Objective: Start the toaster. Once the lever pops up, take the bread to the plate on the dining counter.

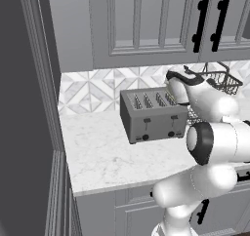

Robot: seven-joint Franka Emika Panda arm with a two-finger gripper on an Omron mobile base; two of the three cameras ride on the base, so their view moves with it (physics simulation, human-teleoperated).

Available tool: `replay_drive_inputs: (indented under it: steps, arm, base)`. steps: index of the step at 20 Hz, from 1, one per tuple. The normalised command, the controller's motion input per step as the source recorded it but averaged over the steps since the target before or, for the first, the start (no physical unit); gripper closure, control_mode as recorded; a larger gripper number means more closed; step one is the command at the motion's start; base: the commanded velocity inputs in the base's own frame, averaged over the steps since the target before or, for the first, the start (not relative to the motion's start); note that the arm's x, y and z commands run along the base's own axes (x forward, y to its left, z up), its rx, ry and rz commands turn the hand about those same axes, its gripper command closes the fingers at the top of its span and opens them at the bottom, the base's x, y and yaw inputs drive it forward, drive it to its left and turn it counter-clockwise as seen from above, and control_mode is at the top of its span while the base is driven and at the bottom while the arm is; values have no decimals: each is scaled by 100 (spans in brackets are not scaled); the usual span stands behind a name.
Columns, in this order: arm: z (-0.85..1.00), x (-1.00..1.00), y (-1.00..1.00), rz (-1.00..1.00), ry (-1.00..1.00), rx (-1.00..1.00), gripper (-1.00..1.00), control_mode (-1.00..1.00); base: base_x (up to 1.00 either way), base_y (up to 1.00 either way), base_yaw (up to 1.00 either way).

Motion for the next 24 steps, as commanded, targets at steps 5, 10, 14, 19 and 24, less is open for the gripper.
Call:
replay_drive_inputs:
  steps: [5,10,14,19,24]
  arm:
    - [66,-81,0,0,-3,0,100,-100]
    - [58,-100,0,0,1,0,100,-100]
    - [81,-100,2,0,1,0,100,-100]
    - [57,-100,7,0,10,0,100,-100]
    - [22,-100,9,0,19,2,100,-100]
  base:
    - [0,0,0]
    - [0,0,0]
    - [0,0,0]
    - [0,0,0]
    - [0,0,0]
